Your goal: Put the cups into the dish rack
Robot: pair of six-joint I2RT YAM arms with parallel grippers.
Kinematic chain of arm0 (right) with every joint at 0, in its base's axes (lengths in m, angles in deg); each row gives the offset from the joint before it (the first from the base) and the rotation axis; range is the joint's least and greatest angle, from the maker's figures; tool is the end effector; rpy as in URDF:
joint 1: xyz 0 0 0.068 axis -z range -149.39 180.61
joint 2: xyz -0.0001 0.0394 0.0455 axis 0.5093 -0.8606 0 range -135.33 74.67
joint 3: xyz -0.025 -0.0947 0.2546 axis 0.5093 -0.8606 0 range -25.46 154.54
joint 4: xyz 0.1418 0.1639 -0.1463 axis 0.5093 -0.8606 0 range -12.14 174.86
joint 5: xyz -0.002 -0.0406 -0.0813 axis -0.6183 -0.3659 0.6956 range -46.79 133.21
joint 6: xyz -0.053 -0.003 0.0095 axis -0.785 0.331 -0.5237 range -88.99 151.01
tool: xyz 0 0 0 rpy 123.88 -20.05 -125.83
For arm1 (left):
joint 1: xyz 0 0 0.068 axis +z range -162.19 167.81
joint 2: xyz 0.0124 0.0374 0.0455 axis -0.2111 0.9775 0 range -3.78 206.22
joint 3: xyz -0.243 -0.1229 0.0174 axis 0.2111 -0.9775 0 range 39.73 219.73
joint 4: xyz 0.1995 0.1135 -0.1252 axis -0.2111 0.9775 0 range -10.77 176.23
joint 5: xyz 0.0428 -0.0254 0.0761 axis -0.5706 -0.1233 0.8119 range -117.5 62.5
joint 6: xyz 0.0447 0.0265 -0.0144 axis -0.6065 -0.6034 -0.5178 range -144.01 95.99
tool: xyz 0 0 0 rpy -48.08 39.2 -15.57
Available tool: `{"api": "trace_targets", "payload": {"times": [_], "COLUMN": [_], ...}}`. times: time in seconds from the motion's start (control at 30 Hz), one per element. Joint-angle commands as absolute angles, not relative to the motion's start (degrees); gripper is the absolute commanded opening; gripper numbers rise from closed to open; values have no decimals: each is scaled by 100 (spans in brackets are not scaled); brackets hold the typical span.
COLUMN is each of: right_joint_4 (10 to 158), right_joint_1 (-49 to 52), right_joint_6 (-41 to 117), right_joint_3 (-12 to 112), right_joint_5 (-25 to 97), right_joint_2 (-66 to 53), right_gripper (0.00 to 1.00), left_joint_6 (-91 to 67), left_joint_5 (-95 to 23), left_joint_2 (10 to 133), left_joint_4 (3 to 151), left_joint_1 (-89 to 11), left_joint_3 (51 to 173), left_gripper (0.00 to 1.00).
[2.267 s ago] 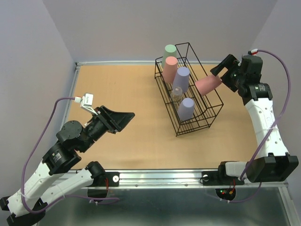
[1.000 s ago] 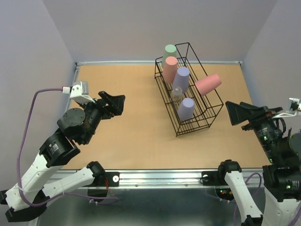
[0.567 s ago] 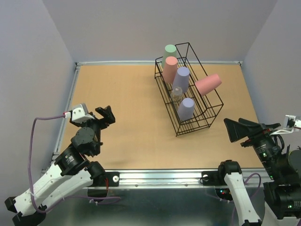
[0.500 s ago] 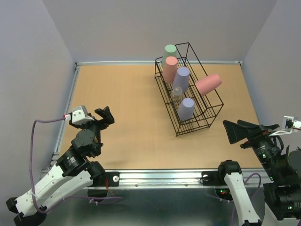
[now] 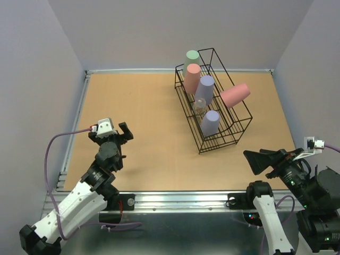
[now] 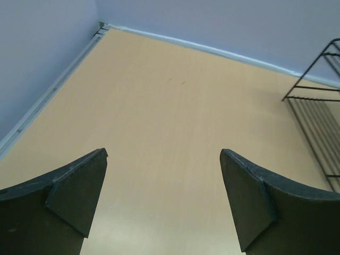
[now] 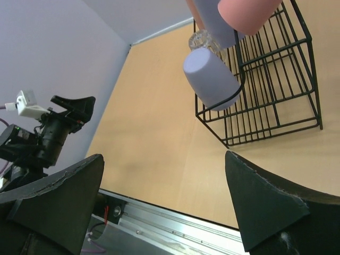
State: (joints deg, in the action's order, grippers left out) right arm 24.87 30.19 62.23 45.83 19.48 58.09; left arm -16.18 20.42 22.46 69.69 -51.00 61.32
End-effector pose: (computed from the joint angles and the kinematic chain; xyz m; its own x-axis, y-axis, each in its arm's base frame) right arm -0.0344 0.0142 0.4137 -0.2899 0.4725 -0.8323 -0.3007 0.7806 0.5479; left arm 0.1178 -0.0607 0.2785 0.0870 -0.1872 -0.9785 -0.1458 0.9692 -0.1983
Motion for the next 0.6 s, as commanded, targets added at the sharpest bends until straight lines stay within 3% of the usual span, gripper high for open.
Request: {"api": "trace_targets", "payload": {"times": [0.0,0.27,0.57], "right_joint_4": [2255,1754,1349], "right_joint_1": [2982,2974,2982], "right_joint_6": [6071,6212,6361], "right_joint_3": [4731,4986,5232], "right_joint_5": [2061,2633,3151], "right_joint_2": [5701,5710,5560], "right_gripper": [100,100,100], "left_joint_6": [-1804,-2093,-2252], "left_joint_5": [929,20,-631], "left_joint_2": [2688,3882,5773], "left_joint_4": [5703,3647,1621], "left_joint_1": [-4227,-2513,-1949], "left_joint_3": [5890,5257,5116], "left_gripper": [99,99,99]}}
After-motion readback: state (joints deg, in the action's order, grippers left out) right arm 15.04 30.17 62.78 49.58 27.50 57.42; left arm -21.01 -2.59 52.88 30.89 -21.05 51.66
